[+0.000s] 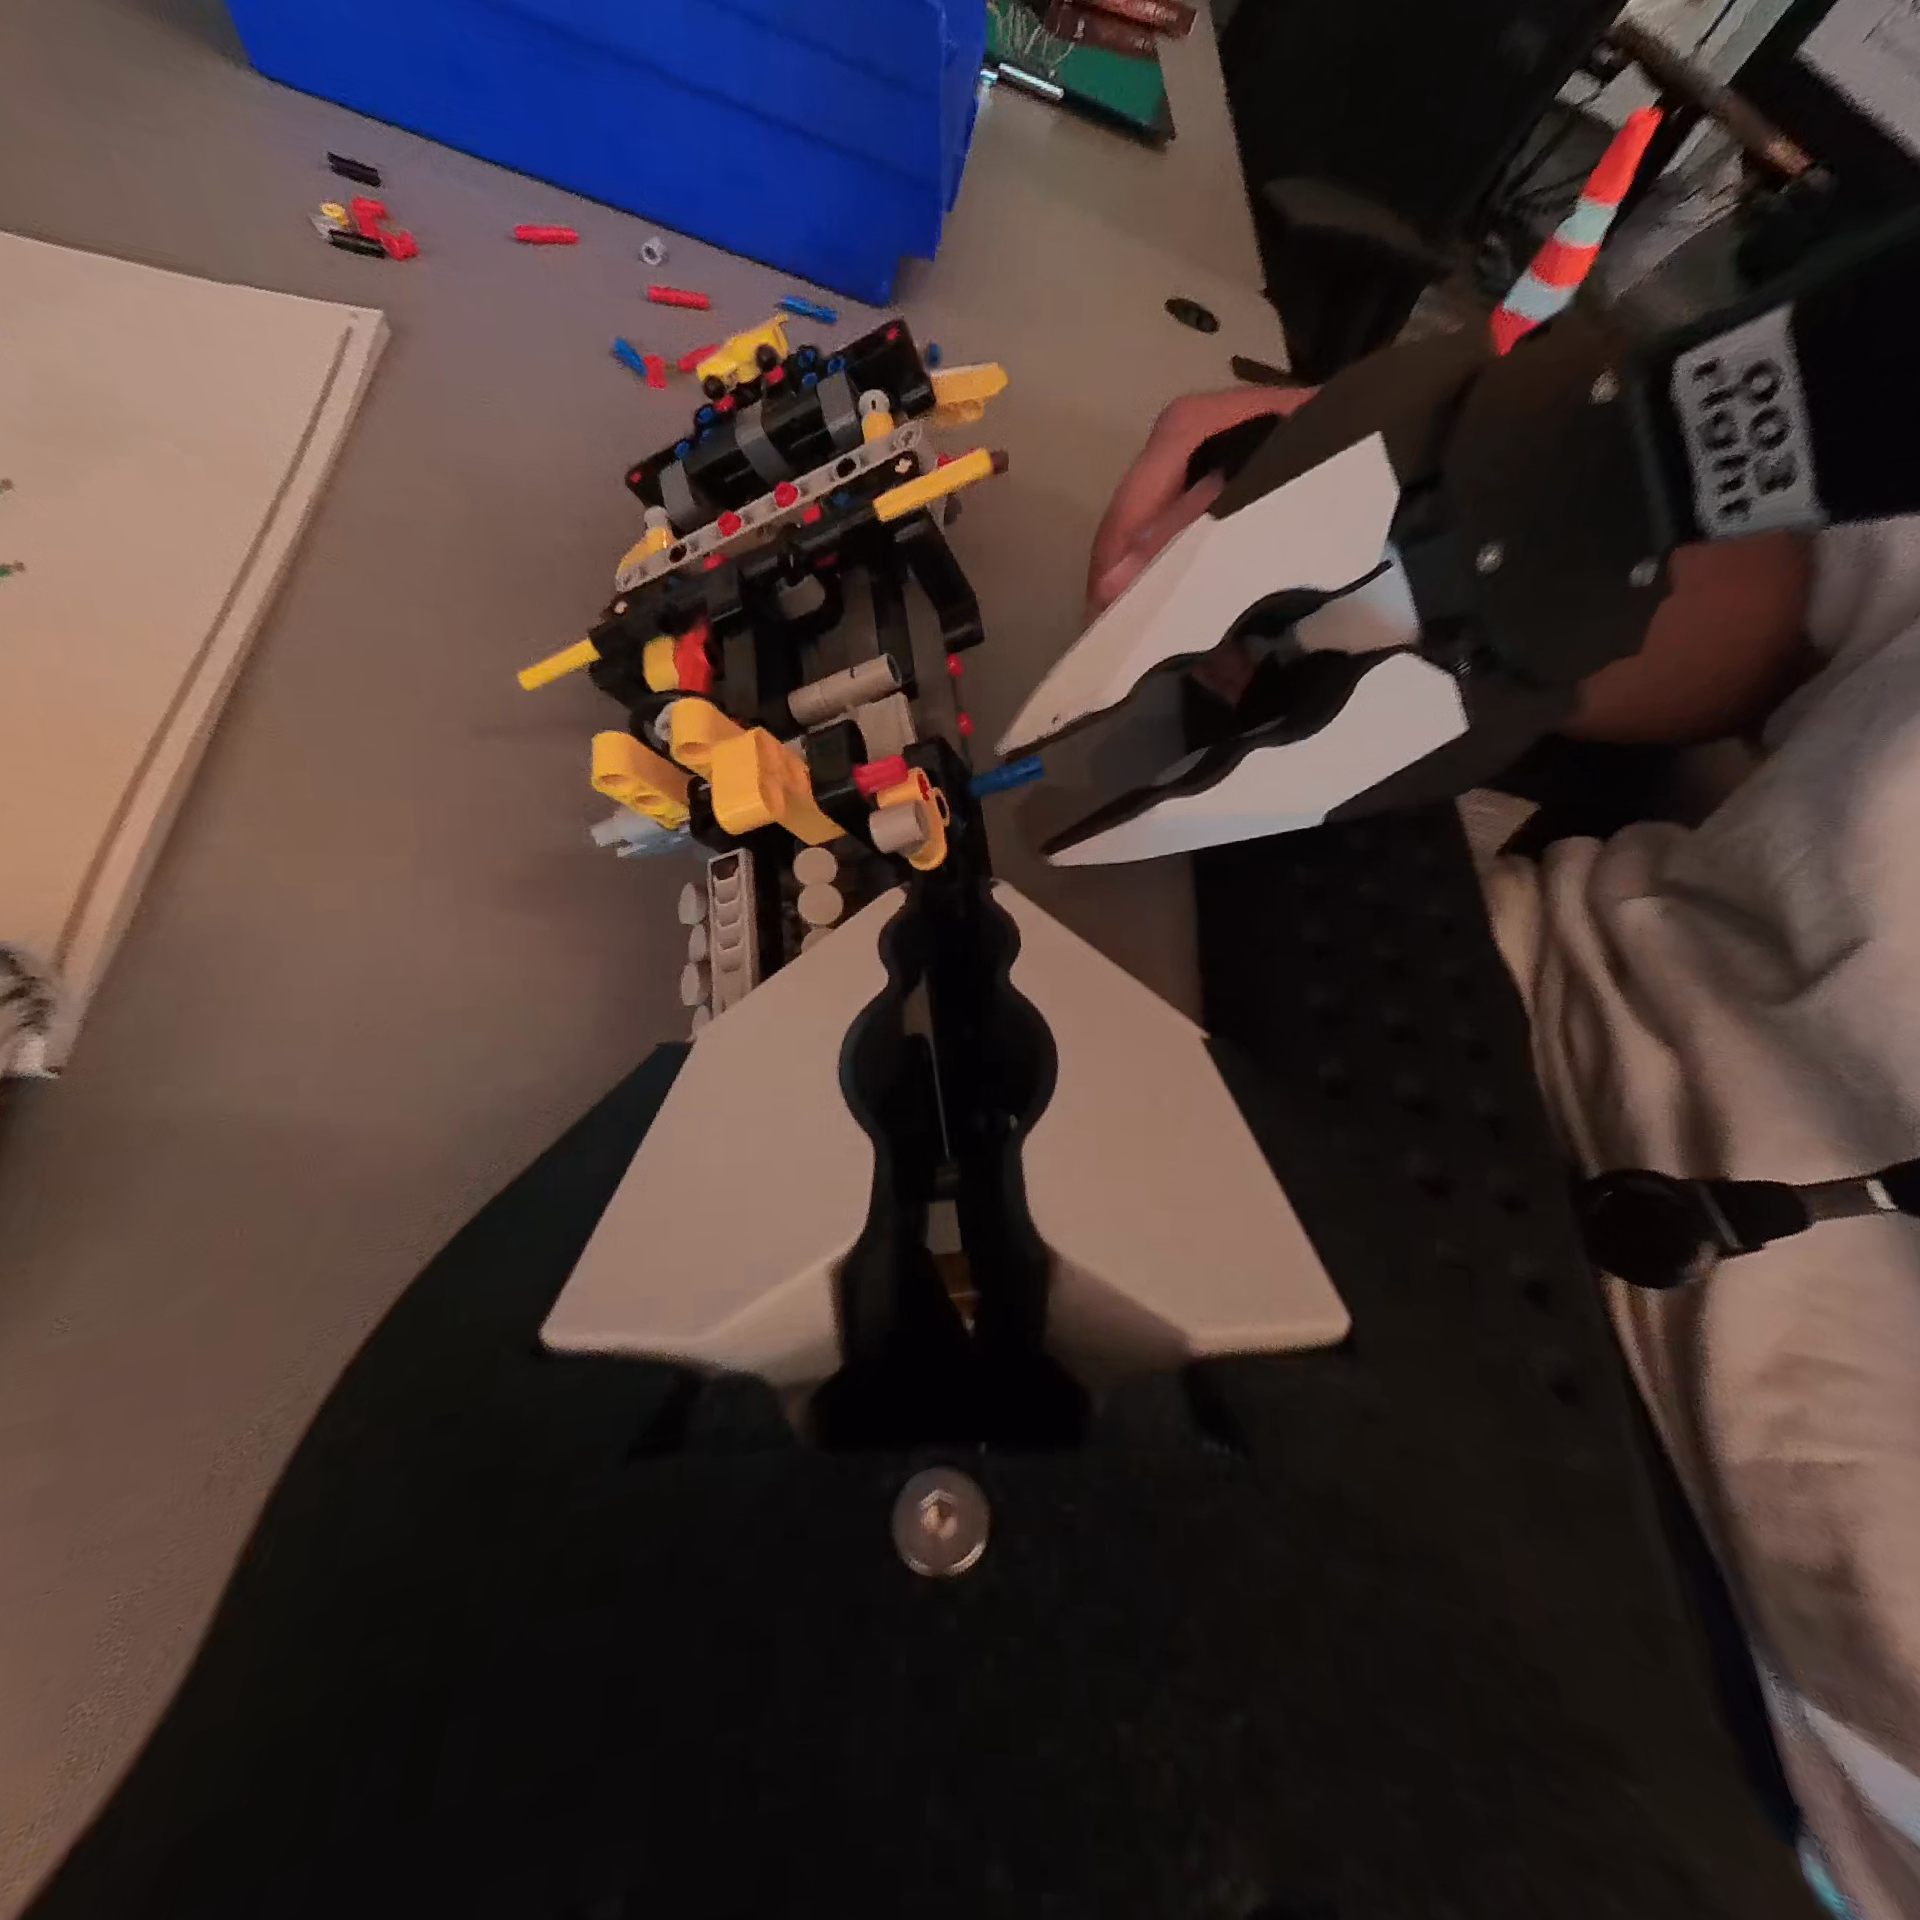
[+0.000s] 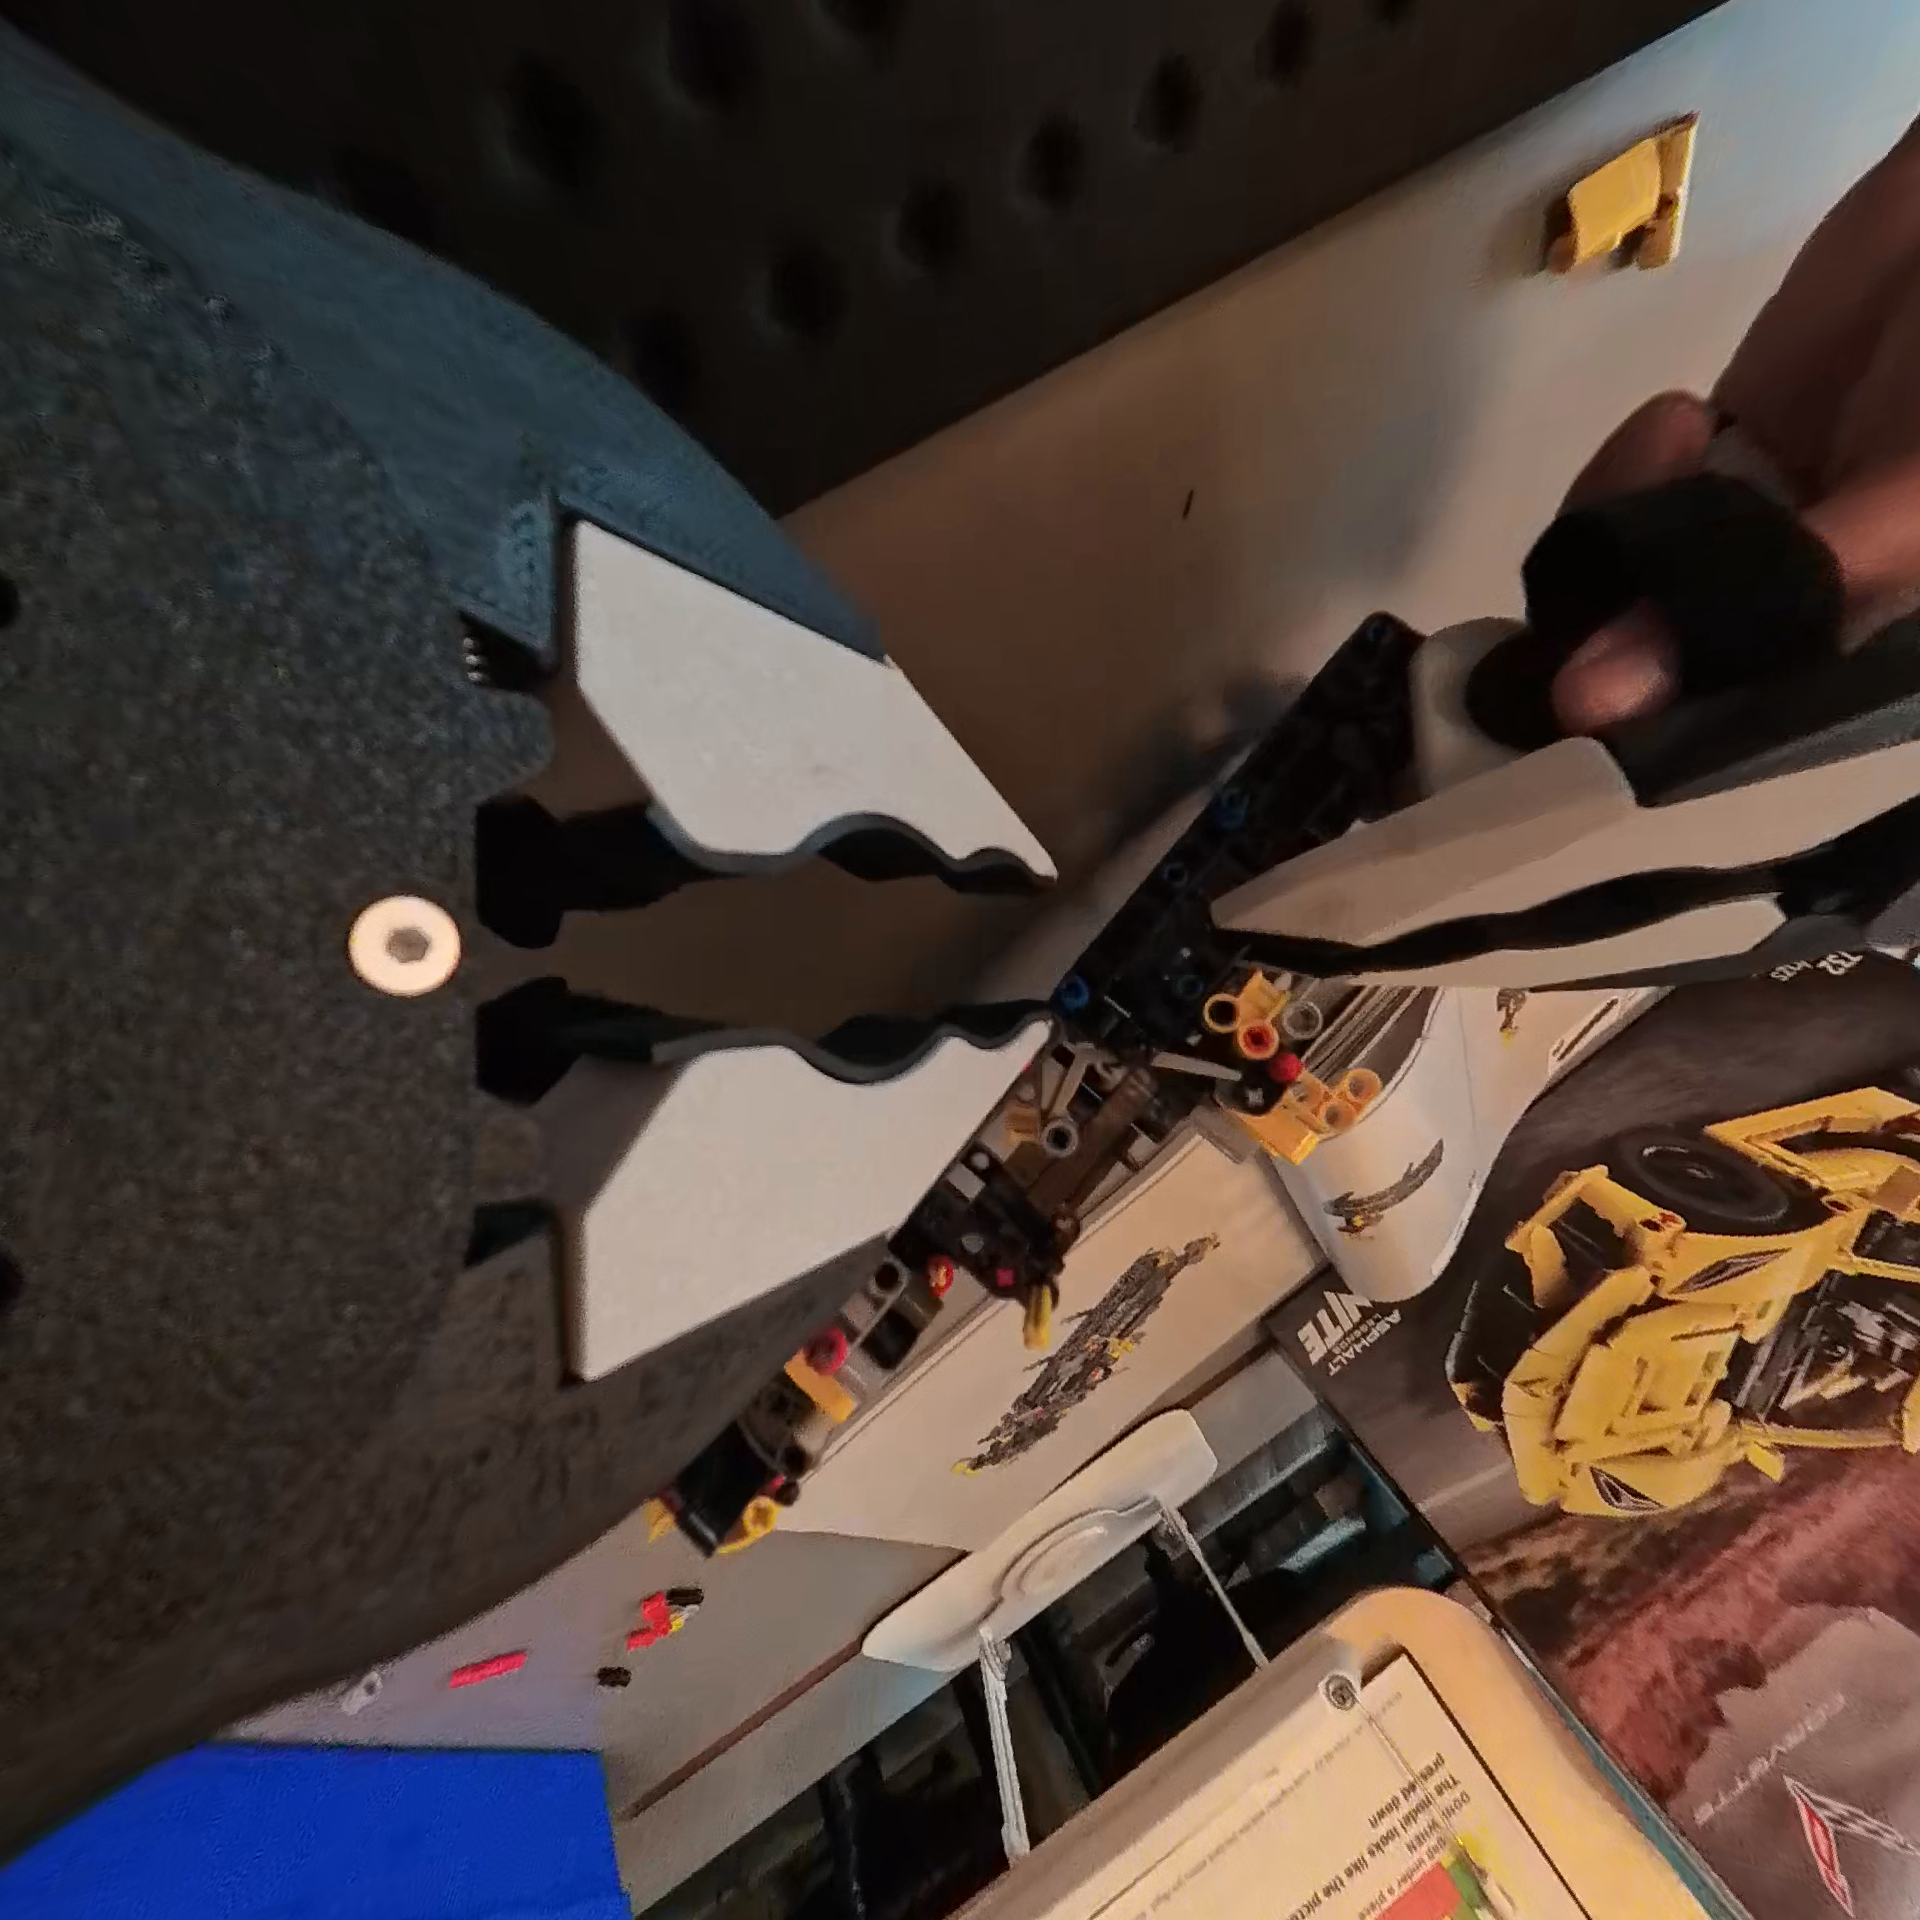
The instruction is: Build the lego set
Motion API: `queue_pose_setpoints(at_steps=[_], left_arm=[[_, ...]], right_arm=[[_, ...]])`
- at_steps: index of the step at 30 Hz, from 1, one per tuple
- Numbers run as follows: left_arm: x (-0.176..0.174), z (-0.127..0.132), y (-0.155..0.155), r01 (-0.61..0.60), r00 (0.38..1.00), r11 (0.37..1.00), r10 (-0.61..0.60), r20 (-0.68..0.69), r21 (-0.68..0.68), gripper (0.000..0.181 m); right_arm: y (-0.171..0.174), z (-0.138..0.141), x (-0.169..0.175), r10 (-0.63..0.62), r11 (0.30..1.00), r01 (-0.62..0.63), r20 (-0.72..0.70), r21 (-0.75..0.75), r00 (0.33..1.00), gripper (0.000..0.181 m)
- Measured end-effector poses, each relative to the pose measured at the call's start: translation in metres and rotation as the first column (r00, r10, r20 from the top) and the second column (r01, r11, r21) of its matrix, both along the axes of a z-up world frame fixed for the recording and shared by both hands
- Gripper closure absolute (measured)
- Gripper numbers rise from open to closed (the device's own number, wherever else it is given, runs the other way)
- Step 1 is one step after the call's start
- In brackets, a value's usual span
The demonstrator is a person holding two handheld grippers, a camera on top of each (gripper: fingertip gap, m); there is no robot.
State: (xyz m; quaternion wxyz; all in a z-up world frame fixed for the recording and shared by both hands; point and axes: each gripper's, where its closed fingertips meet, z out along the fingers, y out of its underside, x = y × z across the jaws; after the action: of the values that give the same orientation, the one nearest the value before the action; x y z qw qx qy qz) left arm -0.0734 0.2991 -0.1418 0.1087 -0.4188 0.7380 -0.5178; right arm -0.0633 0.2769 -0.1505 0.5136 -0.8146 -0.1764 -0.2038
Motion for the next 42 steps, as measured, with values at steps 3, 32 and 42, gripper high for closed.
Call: queue_pose_setpoints(at_steps=[3,32,42], left_arm=[[-0.004,0.002,-0.005,0.023,0.999,0.998,-0.025,-0.036,-0.057,0.171],[0.000,0.015,0.019,-0.061,0.965,0.881,-0.067,-0.252,-0.469,0.172],[0.010,0.016,0.044,-0.140,0.947,0.784,-0.073,-0.313,-0.605,0.171]], right_arm=[[0.001,0.006,-0.002,0.008,0.999,-0.009,0.019,0.034,1.000,0.162],[0.031,0.031,0.005,0.077,0.988,-0.056,-0.148,0.143,0.986,0.177],[0.061,0.036,0.017,0.086,0.989,-0.041,-0.332,0.139,0.939,0.177]])
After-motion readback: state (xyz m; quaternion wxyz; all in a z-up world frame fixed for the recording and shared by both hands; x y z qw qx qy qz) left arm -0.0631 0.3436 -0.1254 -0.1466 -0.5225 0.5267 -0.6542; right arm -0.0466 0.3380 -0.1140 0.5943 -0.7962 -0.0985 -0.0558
